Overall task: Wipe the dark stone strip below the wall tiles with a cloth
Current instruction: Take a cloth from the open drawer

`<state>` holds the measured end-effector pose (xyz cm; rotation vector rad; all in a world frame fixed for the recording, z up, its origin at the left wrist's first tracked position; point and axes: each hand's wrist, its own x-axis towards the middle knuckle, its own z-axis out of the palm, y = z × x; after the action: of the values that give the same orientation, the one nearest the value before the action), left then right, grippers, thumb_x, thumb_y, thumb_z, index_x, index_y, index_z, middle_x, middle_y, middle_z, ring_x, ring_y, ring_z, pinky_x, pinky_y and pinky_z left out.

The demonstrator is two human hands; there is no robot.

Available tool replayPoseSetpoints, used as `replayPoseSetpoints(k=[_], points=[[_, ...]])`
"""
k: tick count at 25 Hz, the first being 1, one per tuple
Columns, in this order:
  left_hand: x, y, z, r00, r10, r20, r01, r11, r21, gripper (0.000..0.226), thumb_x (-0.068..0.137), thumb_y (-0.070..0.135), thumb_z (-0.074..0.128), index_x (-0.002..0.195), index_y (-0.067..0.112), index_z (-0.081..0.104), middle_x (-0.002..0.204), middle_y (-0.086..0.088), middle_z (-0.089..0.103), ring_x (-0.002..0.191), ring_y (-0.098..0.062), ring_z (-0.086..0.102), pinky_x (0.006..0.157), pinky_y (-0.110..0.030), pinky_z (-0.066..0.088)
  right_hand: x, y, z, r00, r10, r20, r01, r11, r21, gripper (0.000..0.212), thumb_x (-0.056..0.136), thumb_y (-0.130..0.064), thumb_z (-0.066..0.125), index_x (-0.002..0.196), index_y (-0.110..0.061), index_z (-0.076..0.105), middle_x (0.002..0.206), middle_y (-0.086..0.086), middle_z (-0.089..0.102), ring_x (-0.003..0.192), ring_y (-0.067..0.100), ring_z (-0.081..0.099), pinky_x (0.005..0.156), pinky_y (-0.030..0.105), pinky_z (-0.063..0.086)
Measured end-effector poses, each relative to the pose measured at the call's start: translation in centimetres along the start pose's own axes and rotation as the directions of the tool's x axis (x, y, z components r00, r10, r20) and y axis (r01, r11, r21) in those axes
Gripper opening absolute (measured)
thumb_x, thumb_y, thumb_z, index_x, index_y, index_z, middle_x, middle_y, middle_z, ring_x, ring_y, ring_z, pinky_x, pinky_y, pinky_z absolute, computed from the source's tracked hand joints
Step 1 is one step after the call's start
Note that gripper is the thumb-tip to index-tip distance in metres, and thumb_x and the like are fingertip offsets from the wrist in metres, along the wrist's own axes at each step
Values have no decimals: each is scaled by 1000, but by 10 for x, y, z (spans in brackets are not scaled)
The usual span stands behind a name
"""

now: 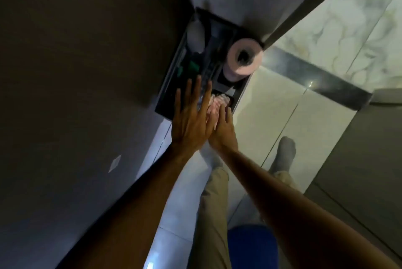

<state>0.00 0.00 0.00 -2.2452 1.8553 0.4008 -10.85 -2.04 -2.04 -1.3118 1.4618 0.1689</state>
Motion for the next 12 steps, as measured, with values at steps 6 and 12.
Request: replayPoseSetpoints(k=[6,12], points=[[77,-18,88,988,109,-105,-113,993,-26,79,113,59,26,176,16,8,185,-15,11,171,-37,12,138,-64,17,83,30,70,951,240,-193,-148,906,397,74,120,-58,35,180,-33,0,188,0,23,172,28,32,138,56,35],[91,-8,124,983,-2,-181,-3,1000,-28,75,115,56,35,174,11,21,182,-19,24,169,-41,22,136,-64,24,114,51,98,956,184,-228,-130,964,231,88,116,-48,56,179,-27,-2,190,6,1,175,36,17,135,63,30]])
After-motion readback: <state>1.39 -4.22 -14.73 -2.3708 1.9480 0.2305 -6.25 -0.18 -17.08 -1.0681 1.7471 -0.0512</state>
